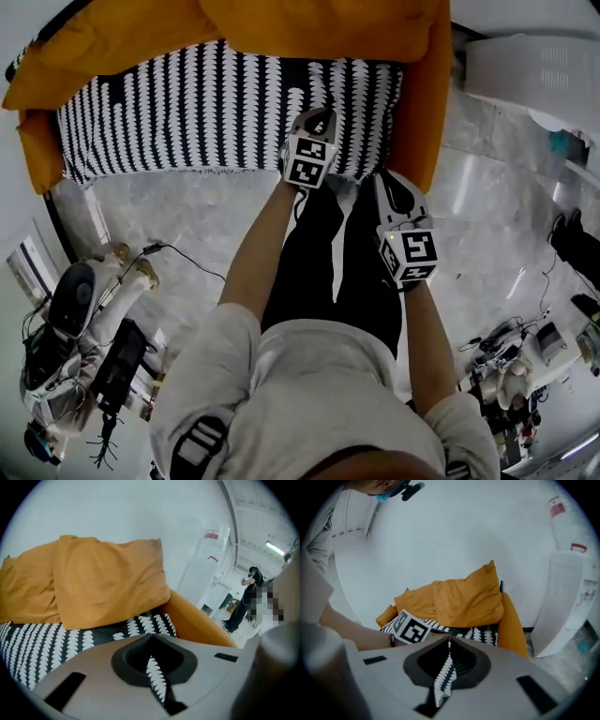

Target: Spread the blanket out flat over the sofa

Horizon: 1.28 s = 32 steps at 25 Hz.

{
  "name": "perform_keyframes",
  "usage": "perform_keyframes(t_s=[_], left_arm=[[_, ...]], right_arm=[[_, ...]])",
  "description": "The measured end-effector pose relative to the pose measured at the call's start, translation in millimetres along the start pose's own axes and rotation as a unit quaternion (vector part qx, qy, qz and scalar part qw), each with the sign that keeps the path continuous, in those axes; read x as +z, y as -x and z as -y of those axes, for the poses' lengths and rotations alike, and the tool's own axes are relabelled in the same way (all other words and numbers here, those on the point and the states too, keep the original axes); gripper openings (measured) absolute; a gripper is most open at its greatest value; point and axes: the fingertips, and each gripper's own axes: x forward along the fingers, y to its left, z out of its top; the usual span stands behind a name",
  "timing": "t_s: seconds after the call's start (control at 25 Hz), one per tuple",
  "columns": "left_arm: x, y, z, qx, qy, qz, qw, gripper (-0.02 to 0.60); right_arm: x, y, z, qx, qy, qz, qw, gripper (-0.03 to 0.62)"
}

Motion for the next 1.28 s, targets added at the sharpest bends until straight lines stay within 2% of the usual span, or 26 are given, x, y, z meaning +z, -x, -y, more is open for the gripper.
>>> perform_keyframes(t_s=[0.28, 0.44, 0.64, 1.0, 1.16, 1.28], left_arm=[[42.4, 85.1, 8.2, 0.016, 0.040, 0.052, 0.9977, 0.012], [60.6, 132.2, 24.6, 0.035, 0.056, 0.088, 0.9939, 0.011], [70.8, 205.1, 51.6, 0.070, 0.083, 0.135, 0.9849, 0.011], [79.7, 311.1, 163.7, 0.131, 0.094, 0.208, 0.9648, 0.011], [78.4, 351.6, 217.7, 0.145, 0.100, 0.242, 0.9541, 0.011], [74.5, 377.0, 249.6, 0.158, 0.091, 0.254, 0.9499, 0.011]], right_arm=[[38.9, 24.4, -33.2, -0.015, 0.020, 0.030, 0.999, 0.026], [61.9, 47.2, -46.9, -0.005, 0.034, 0.061, 0.998, 0.021], [86.1, 97.0, -72.2, 0.021, 0.055, 0.107, 0.993, 0.020], [84.7, 217.7, -78.8, 0.038, 0.125, 0.167, 0.977, 0.020], [81.1, 271.3, -86.4, 0.053, 0.129, 0.201, 0.970, 0.020], [80.4, 305.7, -91.7, 0.061, 0.127, 0.223, 0.965, 0.020]])
